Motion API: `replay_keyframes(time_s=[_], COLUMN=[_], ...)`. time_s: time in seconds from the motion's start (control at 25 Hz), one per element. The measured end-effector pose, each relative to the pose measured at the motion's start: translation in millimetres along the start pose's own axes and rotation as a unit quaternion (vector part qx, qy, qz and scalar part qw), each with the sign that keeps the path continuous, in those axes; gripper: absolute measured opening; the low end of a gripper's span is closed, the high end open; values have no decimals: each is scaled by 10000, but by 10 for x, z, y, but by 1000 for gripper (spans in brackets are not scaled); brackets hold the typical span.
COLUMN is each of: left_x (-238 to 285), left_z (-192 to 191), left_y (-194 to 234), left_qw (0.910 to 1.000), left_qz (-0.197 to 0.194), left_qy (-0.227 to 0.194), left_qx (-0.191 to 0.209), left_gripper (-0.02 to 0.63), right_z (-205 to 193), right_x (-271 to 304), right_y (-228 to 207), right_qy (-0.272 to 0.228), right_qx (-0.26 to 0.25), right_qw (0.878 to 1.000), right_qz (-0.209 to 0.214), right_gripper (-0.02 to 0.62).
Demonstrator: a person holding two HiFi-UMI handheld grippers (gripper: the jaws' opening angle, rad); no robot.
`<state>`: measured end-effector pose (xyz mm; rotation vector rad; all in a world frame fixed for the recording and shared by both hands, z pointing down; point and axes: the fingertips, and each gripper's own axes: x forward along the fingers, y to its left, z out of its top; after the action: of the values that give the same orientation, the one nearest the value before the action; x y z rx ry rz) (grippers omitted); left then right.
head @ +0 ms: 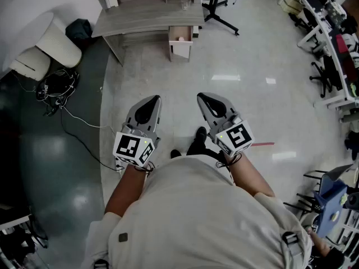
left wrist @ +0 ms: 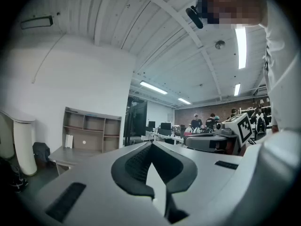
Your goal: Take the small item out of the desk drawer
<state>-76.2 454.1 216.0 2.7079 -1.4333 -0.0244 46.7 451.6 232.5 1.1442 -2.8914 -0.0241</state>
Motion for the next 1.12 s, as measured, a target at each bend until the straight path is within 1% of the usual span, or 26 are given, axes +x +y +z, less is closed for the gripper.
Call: replay_keyframes(time_s=[0.16, 0.32, 0.48, 0.68, 0.92, 1.04, 1.12], left_x=[133, 291, 577, 1131, 1966, 2277, 2453], left_z=[-21, -92, -192, -313, -337, -348, -365], left_y=[-18, 61, 113, 166, 62, 9, -13], left_qw=[10000, 9999, 9996, 9991, 9989, 9988, 9986], left_qz=[-11, 9, 21, 12, 44, 99, 127], left_qy=[40, 130, 236, 369, 450, 462, 478], left_qx=[12, -44, -122, -203, -134, -147, -167], left_gripper=[15, 15, 15, 15, 15, 15, 15], right_z=[-33, -91, -178, -310, -428, -435, -436], right_x=[-4, 81, 170, 284, 351, 370, 388], right_y=[-142, -314, -584, -1072, -1791, -2094, -2278], right_qy=[26, 61, 95, 157, 257, 305, 324], right_qx=[33, 107, 160, 281, 458, 492, 505], right_qw=[10000, 9999, 9998, 9994, 9979, 9970, 9968], right_qz=[-7, -7, 59, 128, 392, 520, 529], right_gripper=[20, 20, 20, 20, 20, 20, 20])
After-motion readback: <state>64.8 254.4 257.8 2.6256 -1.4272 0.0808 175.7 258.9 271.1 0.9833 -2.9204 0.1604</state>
